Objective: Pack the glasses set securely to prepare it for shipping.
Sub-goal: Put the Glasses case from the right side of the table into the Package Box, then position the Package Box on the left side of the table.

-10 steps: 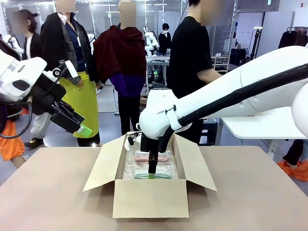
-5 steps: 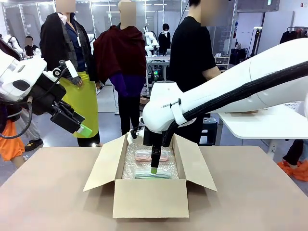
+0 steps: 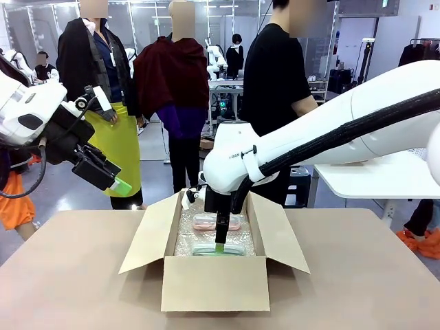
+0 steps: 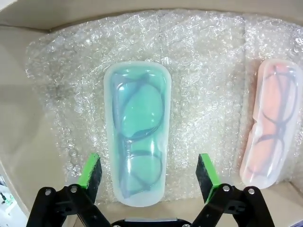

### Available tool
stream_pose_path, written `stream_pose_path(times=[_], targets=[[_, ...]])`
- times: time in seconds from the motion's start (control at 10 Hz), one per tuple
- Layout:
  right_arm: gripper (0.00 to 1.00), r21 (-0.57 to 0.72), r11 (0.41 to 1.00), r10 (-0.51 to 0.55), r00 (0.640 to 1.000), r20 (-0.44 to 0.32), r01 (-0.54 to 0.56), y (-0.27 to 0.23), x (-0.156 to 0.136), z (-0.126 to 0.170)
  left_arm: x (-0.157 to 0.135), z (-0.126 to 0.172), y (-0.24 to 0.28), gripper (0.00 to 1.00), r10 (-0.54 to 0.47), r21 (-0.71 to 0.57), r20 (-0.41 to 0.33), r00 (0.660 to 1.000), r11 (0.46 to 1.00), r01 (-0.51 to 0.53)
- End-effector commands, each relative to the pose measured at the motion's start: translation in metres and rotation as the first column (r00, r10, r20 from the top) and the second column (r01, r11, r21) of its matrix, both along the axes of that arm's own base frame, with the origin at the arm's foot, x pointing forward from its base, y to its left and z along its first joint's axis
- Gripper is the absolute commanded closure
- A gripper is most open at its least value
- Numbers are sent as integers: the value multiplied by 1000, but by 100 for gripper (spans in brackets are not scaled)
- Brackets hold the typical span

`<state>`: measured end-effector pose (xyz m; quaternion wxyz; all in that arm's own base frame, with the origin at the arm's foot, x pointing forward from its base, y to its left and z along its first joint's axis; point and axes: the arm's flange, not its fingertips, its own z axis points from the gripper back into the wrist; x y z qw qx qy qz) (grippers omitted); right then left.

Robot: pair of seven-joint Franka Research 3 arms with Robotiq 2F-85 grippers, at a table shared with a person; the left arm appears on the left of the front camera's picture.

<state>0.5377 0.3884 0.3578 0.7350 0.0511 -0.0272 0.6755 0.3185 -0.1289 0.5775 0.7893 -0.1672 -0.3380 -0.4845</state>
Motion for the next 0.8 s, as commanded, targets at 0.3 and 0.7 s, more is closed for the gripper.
stream_pose_path(times=[0.3, 0.7], targets=[[0, 3, 1000, 4, 1000, 5, -4, 3, -1, 3, -1, 1, 3, 0, -23, -8, -1, 1000, 1000, 23], [0, 3, 1000, 0, 1000, 3, 0, 0, 1, 2, 0, 0, 0, 0, 0, 0, 0, 1000, 1000, 0]])
